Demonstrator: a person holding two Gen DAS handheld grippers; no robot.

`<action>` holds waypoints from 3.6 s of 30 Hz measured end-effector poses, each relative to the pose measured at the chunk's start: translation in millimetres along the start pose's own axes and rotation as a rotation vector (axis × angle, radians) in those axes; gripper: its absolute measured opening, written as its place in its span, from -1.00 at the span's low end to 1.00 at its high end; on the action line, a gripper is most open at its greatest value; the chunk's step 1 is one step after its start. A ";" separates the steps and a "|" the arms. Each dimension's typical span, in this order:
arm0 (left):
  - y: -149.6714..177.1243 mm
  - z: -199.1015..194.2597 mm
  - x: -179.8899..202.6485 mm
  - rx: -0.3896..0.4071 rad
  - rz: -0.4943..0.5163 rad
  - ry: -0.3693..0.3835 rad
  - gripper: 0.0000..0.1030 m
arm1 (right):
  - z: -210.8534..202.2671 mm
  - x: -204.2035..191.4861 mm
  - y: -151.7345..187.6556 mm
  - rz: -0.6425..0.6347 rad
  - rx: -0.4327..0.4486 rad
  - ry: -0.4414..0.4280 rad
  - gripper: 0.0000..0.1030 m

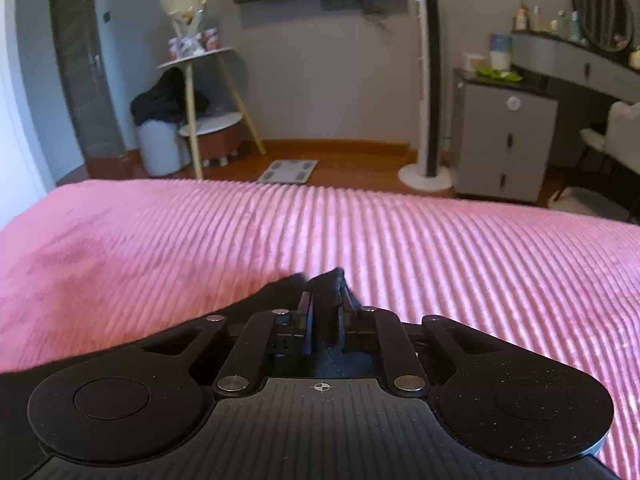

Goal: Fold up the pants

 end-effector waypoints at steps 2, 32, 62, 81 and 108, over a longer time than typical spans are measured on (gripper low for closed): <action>-2.6 4.6 14.7 0.027 0.100 0.009 0.79 | 2.7 -2.8 -0.6 0.003 0.000 0.029 -0.75; 15.0 7.2 27.3 -0.167 0.234 0.209 0.85 | 13.5 -182.8 19.3 -0.797 -0.173 -0.569 -0.70; 13.4 27.6 82.3 -0.133 0.760 0.331 0.91 | -1.5 -159.2 0.3 -0.679 -0.088 -0.496 0.44; 21.4 47.9 73.6 -0.206 0.584 0.466 -0.02 | 8.8 -191.0 21.4 -0.907 -0.153 -0.534 -0.90; 42.4 1.3 67.2 -0.169 0.226 0.362 0.62 | -21.6 -131.0 47.3 -0.394 -0.196 -0.340 -0.24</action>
Point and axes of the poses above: each gripper's, at about its wrist camera, not at the fingertips, and z roughly the way its jaws point, x to its right, y to its underside, the point moved 1 cm from there along z, roughly the way its jaws point, and after that the axes turned 12 degrees about -z, right-handed, at the moved point
